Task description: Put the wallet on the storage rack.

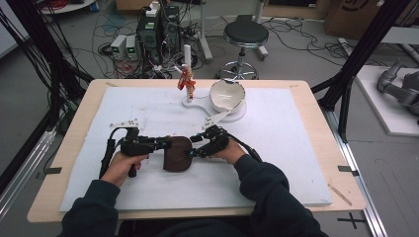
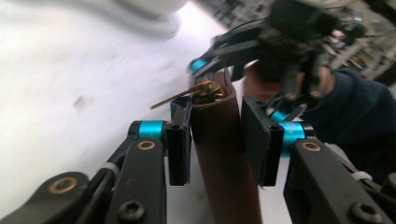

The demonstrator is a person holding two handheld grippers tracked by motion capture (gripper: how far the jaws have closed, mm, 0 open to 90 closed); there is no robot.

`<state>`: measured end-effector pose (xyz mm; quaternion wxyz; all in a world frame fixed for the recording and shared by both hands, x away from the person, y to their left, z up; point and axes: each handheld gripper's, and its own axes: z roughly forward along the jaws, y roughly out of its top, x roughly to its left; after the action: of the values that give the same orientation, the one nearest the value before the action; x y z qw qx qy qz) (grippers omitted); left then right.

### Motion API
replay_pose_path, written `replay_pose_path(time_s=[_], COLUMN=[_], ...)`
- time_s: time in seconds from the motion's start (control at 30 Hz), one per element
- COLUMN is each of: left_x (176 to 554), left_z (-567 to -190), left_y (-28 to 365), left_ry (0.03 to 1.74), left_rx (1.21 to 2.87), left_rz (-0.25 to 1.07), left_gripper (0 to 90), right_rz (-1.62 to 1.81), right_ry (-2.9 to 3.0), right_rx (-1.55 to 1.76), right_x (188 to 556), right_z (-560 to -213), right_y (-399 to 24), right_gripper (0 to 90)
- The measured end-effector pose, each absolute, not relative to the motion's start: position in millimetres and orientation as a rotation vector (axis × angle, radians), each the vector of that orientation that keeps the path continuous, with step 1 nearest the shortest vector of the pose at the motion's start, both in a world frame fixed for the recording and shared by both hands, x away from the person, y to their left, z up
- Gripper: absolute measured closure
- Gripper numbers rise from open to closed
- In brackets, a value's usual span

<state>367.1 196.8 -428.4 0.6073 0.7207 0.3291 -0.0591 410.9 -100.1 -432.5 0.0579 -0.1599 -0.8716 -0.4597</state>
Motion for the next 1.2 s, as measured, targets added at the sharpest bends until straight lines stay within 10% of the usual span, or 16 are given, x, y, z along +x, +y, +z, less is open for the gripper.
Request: replay_pose_path(time_s=[0.47, 1.2], left_x=[371, 363], left_z=[-421, -408], left_y=[191, 246], left_ry=[0.735, 0.916], left_rx=[1.653, 1.578], left_rz=[0.021, 0.364], left_gripper=[53.8, 45.8], right_rz=[-1.465, -1.661], right_ry=[-2.547, -2.677], right_rx=[-0.45, -0.799], right_x=[415, 424], right_z=[-428, -406], right_y=[-106, -172], right_gripper=[60.6, 69.7])
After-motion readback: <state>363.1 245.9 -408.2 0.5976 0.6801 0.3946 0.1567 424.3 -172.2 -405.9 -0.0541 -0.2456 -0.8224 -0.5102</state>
